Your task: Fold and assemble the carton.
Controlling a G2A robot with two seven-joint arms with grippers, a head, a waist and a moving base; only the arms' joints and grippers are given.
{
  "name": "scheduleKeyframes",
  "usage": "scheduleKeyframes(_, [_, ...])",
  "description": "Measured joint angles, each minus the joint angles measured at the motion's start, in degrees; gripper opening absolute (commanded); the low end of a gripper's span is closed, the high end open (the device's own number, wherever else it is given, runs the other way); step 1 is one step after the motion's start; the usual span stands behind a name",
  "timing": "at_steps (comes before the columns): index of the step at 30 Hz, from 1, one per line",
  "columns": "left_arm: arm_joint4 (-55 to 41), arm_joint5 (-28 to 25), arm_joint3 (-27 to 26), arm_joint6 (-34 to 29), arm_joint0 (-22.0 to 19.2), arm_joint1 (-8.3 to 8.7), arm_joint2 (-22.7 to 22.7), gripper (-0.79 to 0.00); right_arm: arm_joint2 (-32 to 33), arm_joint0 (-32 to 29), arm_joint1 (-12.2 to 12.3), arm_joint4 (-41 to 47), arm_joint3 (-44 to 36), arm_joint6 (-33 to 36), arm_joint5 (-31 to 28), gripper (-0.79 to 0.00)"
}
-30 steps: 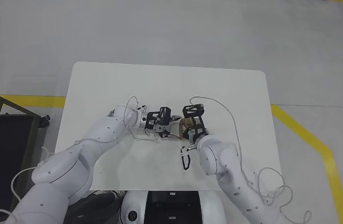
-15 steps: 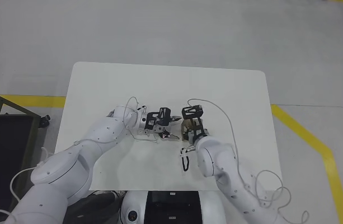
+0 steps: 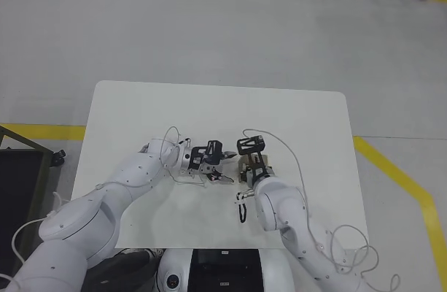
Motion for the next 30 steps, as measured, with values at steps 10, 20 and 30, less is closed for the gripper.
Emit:
scheduleKeyframes(10, [-0.6,0.4,-0.3,0.4,0.0,0.36,0.4,-0.203,-0.9,1.0,-0.9,-1.6,1.9,1.2,-0.6,-0.597])
scheduleKeyframes(20, [-1.2,0.7,-0.8,0.7,0.1,0.84,1.1,-0.203,-0.6,0.3,-1.5,-4.6,0.5,2.6,-1.1,-0.637])
scheduleKeyframes(30, [-1.8,1.1,-0.7,1.1,0.0,1.21,1.6,-0.203,-1.1,0.6,-2.4,-4.9,2.7,2.6,-1.9,-0.597])
